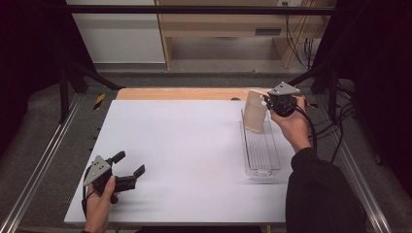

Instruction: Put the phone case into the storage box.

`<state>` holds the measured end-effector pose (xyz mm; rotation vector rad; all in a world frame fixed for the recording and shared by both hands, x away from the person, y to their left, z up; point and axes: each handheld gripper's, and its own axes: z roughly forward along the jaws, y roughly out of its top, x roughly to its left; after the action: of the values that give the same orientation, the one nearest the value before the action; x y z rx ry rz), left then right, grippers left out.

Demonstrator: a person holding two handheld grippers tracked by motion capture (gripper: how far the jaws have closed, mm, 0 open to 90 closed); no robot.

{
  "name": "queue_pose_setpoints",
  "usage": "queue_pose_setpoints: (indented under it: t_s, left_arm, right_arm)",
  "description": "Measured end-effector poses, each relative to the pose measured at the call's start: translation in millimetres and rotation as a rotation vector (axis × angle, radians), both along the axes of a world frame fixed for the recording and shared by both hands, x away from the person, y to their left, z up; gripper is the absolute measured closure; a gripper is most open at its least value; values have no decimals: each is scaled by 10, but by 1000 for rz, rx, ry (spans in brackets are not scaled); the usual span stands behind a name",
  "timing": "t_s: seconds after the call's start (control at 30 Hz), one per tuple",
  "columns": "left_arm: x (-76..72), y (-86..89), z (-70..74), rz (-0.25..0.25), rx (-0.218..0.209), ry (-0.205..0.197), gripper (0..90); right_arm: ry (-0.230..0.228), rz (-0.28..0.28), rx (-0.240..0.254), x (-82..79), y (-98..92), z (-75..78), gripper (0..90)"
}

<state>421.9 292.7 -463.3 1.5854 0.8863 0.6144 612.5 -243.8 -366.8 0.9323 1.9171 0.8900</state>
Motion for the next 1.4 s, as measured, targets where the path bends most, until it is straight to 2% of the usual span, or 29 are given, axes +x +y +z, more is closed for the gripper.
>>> queue_pose_setpoints:
  t_s: [0.4,1.03,1.4]
  left_arm:
    - [-1,12,6,10,7,-3,36]
    - [-5,15,12,8,2,-6,35]
    - [-5,16,12,9,-4,-6,35]
  right_arm:
    - [-22,-72,46,61,58,-41,772]
    - [-36,-103,71,103,116,-44,766]
    - [-36,-122,118,134,114,-59,759]
